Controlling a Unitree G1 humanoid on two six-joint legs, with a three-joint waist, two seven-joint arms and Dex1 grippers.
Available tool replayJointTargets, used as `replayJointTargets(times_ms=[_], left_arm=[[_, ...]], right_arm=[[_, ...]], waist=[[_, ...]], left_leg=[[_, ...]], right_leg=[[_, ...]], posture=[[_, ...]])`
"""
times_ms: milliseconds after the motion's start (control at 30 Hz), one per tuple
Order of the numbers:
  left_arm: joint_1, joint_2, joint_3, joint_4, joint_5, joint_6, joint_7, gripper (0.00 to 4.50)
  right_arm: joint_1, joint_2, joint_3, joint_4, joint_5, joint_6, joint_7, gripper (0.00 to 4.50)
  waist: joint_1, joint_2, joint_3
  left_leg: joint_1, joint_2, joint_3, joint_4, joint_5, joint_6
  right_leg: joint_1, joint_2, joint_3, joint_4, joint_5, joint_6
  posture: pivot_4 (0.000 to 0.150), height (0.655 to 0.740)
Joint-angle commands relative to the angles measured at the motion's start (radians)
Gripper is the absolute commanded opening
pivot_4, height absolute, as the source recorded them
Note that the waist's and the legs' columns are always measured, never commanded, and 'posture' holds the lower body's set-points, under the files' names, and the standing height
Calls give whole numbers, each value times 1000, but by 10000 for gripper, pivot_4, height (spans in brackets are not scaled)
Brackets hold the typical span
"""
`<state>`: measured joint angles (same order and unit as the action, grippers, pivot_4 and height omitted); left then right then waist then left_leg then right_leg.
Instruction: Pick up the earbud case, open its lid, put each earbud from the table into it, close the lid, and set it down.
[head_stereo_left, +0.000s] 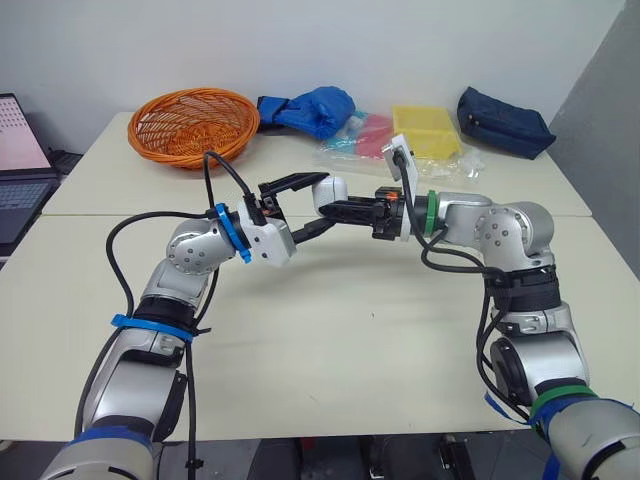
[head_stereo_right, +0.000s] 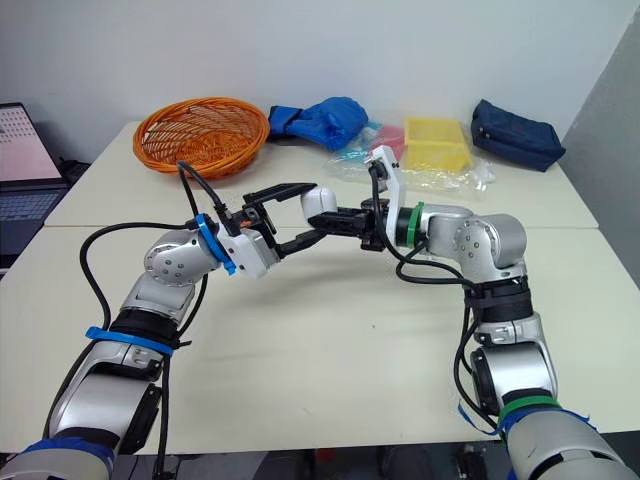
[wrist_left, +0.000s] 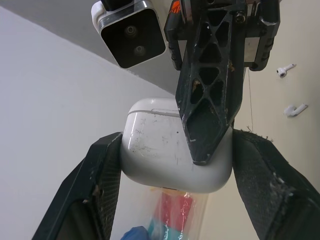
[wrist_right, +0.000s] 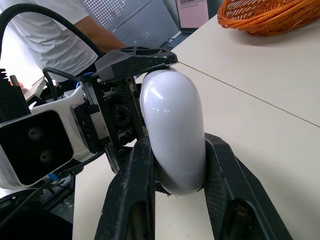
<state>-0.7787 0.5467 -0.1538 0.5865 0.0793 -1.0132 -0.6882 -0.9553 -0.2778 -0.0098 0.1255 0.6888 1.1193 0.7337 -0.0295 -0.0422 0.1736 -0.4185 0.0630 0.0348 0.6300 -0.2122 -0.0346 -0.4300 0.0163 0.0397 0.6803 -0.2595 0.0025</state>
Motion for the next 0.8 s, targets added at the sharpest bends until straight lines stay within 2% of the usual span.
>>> replayJointTargets(times_ms=[33, 167, 333, 433, 500, 600, 700, 800], left_arm=[[-10, -3, 3, -49, -18, -22, 14, 28765], [3, 1, -16, -68, -51, 29, -29, 28765], [12, 54, -15, -155, -176, 215, -172, 44400], [20, 83, -9, -211, -235, 314, -244, 45000], [3, 137, -11, -295, -332, 489, -364, 45000], [-87, 249, -15, -382, -448, 858, -548, 45000], [-184, 326, -66, -400, -444, 1165, -666, 45000], [-302, 326, -118, -330, -381, 1263, -760, 45000]], right_arm=[[-21, -2, -21, -4, 12, -12, 3, 8812], [-30, 2, -26, 6, 18, -16, 16, 8810], [-37, 5, -33, 28, 10, -35, 16, 8396], [-36, 3, -32, 34, 6, -46, 15, 8396], [-26, -14, -1, 34, -33, -96, 24, 8396], [-8, -65, 111, 2, -146, -193, 48, 8396], [-7, -100, 208, -13, -253, -302, 72, 8396], [-10, -121, 290, -20, -348, -413, 103, 8396]], waist=[[0, 0, 0], [0, 0, 0], [-1, 0, 0], [-2, 0, 0], [-2, 0, 0], [-4, 0, 0], [-5, 1, 0], [-4, 1, 1]], left_leg=[[0, 0, 0, 0, 0, 0], [0, 0, 0, 0, 0, 0], [0, 0, 0, 0, 0, 0], [0, 0, 0, 0, 0, 0], [0, 0, -1, 0, 0, 0], [0, 0, -1, 0, 0, 0], [0, 0, -2, 1, 0, 0], [0, 0, -2, 1, 0, 0]], right_leg=[[0, 0, 0, 0, 0, 0], [0, 0, 0, 0, 0, 0], [0, 0, 0, 0, 0, 0], [0, 1, 0, 0, 0, 0], [0, 1, 0, 0, 0, 0], [0, 1, -1, 0, 0, 0], [0, 2, -2, 0, -3, 5], [0, 3, -3, 0, -3, 5]], posture=[[1500, 7400], [1500, 7400], [1500, 7400], [1500, 7400], [1500, 7400], [1500, 7400], [1500, 7400], [1500, 7400]])
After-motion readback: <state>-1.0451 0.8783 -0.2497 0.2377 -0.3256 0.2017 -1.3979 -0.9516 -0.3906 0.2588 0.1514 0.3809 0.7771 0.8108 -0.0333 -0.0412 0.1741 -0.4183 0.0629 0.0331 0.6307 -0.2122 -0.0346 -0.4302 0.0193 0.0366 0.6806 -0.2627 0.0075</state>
